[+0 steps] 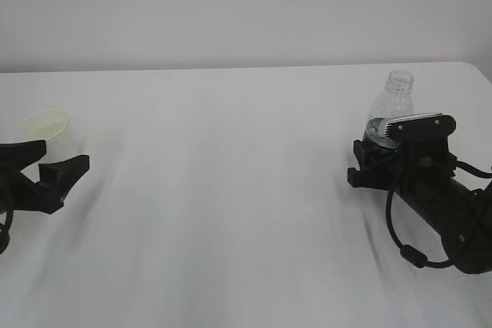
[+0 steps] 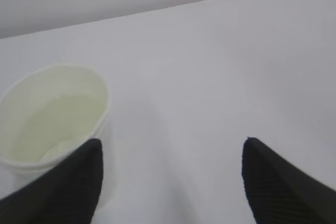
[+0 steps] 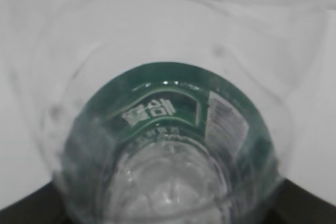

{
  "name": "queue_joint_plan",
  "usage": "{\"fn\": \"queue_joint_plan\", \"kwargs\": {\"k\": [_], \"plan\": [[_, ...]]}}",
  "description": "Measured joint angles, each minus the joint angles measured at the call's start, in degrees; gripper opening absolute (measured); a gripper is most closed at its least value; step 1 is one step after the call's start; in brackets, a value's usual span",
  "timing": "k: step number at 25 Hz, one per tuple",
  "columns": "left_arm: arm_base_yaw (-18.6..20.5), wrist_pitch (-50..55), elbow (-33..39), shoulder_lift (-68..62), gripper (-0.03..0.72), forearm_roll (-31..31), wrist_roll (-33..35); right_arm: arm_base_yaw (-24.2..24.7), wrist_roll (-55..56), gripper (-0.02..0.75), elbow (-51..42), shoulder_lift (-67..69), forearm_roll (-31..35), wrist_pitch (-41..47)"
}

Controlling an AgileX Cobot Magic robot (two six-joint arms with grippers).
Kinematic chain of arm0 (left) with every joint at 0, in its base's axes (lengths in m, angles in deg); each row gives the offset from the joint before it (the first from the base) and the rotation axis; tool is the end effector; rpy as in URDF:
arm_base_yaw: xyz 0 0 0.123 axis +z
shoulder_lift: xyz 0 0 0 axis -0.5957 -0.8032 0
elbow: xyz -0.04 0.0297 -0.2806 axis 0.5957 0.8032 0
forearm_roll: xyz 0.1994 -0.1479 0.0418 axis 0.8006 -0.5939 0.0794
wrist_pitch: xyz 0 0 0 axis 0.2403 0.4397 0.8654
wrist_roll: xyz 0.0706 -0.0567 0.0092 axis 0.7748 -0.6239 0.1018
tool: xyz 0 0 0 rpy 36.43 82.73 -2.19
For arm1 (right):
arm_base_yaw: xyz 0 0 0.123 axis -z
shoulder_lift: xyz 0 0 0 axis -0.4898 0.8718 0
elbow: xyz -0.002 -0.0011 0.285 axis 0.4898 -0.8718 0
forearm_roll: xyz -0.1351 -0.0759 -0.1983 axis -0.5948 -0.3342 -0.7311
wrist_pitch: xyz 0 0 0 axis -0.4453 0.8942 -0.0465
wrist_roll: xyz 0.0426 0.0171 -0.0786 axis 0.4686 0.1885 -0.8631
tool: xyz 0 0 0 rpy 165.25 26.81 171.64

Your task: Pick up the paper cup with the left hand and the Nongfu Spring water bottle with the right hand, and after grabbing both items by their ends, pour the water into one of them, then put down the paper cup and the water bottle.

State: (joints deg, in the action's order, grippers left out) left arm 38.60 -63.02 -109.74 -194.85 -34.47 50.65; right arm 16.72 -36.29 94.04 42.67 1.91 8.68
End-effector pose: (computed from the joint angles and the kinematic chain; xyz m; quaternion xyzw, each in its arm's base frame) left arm 0.2638 -0.0267 0.1127 0.1457 0.7842 -0.1228 0.5905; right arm 0.3299 0.0653 0.0623 -0.0737 0.8015 0.0193 0.5932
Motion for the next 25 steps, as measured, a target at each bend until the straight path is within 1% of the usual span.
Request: {"fn": "queue_joint_plan", "kwargs": {"k": [4,8,17,25], "plan": [[-3.3,0.0,0.0,0.4,0.587,0.7,0.0,0.0,0.4,0.446,0.0,0.0,0.0,0.0],[-5.2,0.0,0.0,0.4,0.582,0.7,0.0,0.0,1.3,0.446,0.0,0.0,0.0,0.0],[-5.3,0.0,0.0,0.4,0.577,-5.5,0.0,0.0,2.1,0.446,1.2,1.6,0.1,-1.2],[-5.3,0.0,0.0,0.4,0.575,-6.3,0.0,0.0,2.3,0.448,1.2,1.7,0.0,-1.4]]}}
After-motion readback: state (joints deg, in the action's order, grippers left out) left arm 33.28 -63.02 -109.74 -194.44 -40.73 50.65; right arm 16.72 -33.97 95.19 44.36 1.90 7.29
